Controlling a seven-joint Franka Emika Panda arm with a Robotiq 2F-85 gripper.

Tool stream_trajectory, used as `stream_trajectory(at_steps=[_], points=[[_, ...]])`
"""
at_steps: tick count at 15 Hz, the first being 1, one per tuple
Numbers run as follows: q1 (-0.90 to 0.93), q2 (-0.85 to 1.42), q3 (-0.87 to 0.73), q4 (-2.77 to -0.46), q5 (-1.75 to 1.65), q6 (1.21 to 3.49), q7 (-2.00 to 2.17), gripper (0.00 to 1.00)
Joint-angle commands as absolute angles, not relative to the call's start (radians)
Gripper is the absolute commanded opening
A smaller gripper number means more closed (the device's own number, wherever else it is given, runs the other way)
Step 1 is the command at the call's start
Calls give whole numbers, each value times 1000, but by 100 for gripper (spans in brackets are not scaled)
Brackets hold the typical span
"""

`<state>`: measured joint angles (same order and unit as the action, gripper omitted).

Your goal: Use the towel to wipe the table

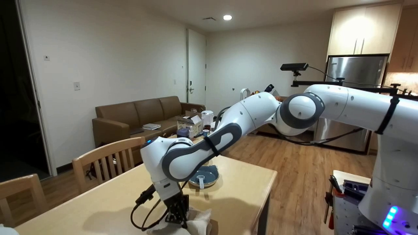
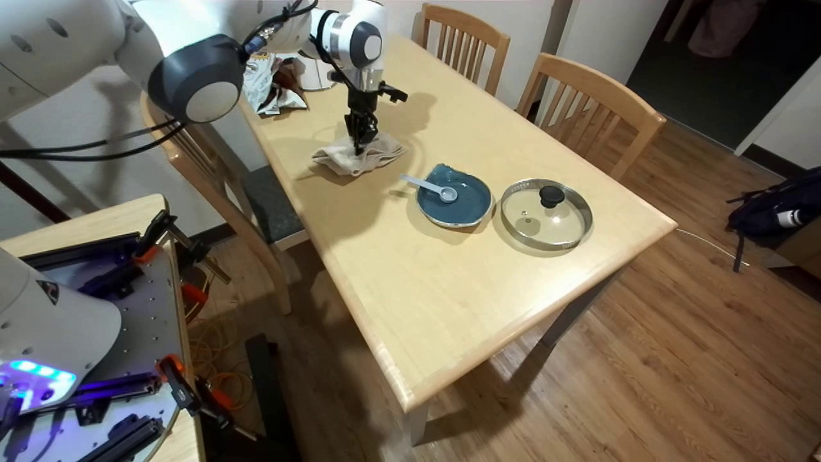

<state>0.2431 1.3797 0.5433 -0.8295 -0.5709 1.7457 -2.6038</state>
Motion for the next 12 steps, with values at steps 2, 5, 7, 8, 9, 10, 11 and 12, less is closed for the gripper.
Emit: stream_trajectory(at_steps=[2,5,7,8,9,10,11,12], points=[[154,1302,593,-1102,-609,1710,-2602,2],[120,1273,564,-1168,-618,1746,-2571,2],[95,1265,548,-1190,-631,1780,-2557,2],[82,1265,537,-1192,-642,1805,-2559,2],[74,1264,525,-1194,-654,1826,-2560,2],[66,1270,513,-1181,-659,1840,-2564,2],[60,1277,501,-1165,-658,1851,-2566,2],[62,1285,485,-1134,-662,1857,-2563,2]])
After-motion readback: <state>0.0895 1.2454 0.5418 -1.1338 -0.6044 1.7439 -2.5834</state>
